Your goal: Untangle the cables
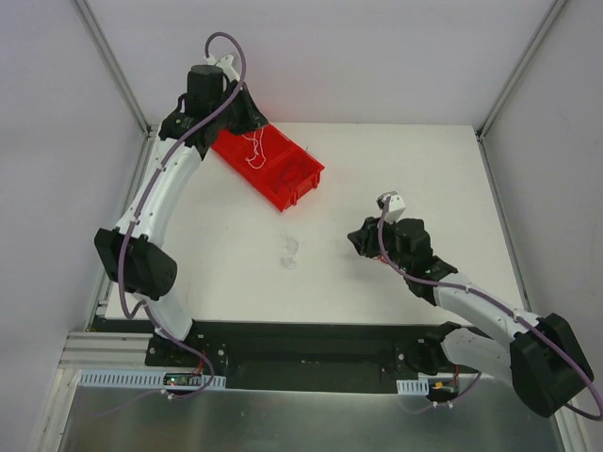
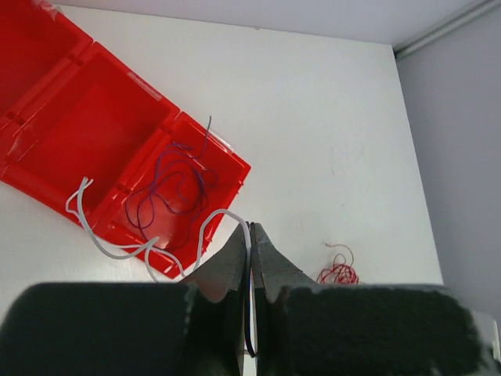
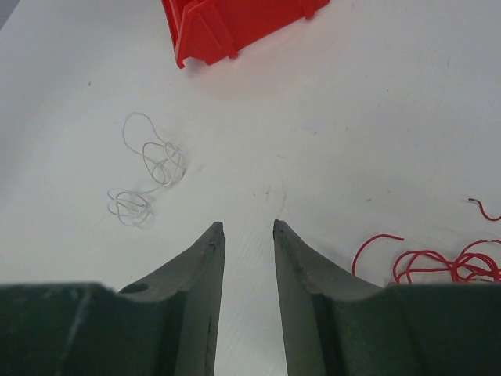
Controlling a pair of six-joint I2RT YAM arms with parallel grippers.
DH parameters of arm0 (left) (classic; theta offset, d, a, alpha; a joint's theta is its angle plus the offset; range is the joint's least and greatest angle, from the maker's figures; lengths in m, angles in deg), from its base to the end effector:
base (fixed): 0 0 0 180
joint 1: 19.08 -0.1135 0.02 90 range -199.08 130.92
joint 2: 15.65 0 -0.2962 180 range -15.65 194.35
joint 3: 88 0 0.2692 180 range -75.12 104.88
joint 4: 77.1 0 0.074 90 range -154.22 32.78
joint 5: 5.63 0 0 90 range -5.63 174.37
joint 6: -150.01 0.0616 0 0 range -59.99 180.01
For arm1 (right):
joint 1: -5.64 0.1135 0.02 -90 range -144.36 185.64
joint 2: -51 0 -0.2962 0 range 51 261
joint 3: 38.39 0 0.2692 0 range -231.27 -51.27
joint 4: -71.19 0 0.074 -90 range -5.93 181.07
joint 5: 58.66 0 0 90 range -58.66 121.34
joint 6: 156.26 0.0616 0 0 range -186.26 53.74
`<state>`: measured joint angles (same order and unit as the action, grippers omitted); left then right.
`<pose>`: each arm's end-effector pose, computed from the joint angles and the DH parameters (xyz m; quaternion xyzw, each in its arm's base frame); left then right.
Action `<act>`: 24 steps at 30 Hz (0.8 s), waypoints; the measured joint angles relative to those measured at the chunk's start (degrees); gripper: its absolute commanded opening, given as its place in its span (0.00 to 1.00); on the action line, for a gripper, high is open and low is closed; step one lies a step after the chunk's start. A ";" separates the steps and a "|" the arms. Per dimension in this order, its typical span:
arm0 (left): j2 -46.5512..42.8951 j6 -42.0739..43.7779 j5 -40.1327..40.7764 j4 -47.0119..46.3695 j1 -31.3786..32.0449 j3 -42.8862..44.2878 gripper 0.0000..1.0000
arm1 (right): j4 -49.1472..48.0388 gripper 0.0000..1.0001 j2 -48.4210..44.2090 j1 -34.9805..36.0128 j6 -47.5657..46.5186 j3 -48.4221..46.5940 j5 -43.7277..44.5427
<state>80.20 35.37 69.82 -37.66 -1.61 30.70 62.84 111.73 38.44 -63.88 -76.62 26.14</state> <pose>0.4020 -0.1427 0.4745 0.0258 0.7984 -0.3077 0.5168 0.2114 0.1429 0.2358 -0.2336 0.7531 0.2197 0.5745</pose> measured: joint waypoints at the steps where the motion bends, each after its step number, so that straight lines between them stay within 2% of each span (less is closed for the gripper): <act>1: 1.88 -0.72 -0.59 0.00 -1.09 1.36 0.00 | -0.02 0.34 -0.48 -0.07 0.00 0.02 0.20; 5: 9.31 -5.05 -3.41 -0.81 -4.92 6.23 0.00 | -0.52 0.34 -2.99 -0.57 0.04 0.68 0.92; 11: 17.94 -10.99 -5.95 -2.47 -7.82 9.16 0.00 | -0.90 0.33 -4.17 -1.22 0.39 0.87 1.22; 24: 32.15 -17.75 -10.34 -6.71 -8.31 15.32 0.00 | -1.05 0.32 -3.52 -1.44 0.57 0.87 1.09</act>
<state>112.35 17.62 59.48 -44.37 -9.91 46.02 61.79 108.21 37.00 -63.32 -75.74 27.24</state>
